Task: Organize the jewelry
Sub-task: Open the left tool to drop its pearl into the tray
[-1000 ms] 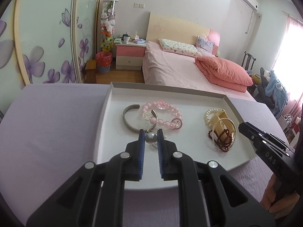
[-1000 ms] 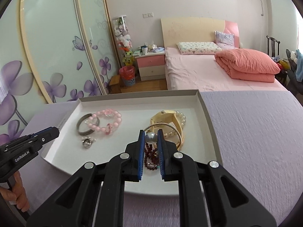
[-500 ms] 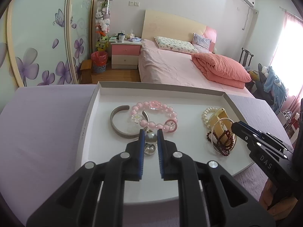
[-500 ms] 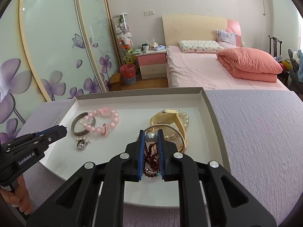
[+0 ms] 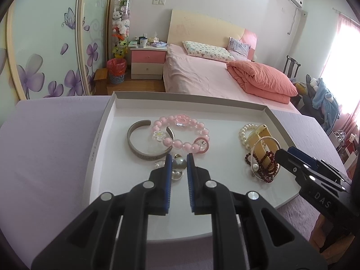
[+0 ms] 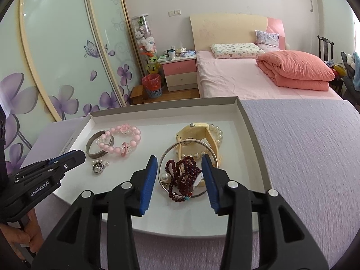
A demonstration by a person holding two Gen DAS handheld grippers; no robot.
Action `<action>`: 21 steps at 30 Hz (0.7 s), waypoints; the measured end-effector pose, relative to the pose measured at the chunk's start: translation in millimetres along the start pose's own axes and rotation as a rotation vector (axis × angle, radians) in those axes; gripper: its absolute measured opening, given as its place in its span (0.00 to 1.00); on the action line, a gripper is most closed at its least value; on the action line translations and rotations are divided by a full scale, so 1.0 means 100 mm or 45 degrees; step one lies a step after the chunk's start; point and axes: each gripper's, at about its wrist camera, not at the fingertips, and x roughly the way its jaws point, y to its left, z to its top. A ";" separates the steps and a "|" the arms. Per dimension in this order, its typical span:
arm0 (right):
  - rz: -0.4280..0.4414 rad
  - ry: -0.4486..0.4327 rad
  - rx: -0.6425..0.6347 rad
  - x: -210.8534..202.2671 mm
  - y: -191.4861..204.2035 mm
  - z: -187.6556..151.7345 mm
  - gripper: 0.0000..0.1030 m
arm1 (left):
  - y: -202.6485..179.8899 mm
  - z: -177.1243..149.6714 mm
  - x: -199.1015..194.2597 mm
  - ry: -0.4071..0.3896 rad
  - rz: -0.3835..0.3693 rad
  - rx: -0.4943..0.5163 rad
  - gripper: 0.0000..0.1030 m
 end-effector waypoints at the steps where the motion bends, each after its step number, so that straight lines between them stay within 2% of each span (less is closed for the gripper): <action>1: 0.002 -0.003 0.005 -0.02 -0.01 0.00 0.53 | 0.01 0.00 0.00 0.001 0.000 0.000 0.13; 3: 0.000 -0.016 0.001 -0.05 -0.02 -0.01 0.61 | 0.01 0.00 0.01 0.004 -0.007 -0.002 0.13; 19: -0.042 -0.046 -0.007 -0.13 -0.08 -0.05 0.63 | -0.08 0.02 0.15 0.025 -0.042 0.003 0.14; 20: -0.040 -0.044 -0.007 -0.13 -0.08 -0.05 0.63 | -0.08 0.02 0.14 0.020 -0.043 0.001 0.19; 21: -0.040 -0.043 -0.007 -0.13 -0.08 -0.05 0.63 | -0.09 0.03 0.15 0.019 -0.040 0.001 0.32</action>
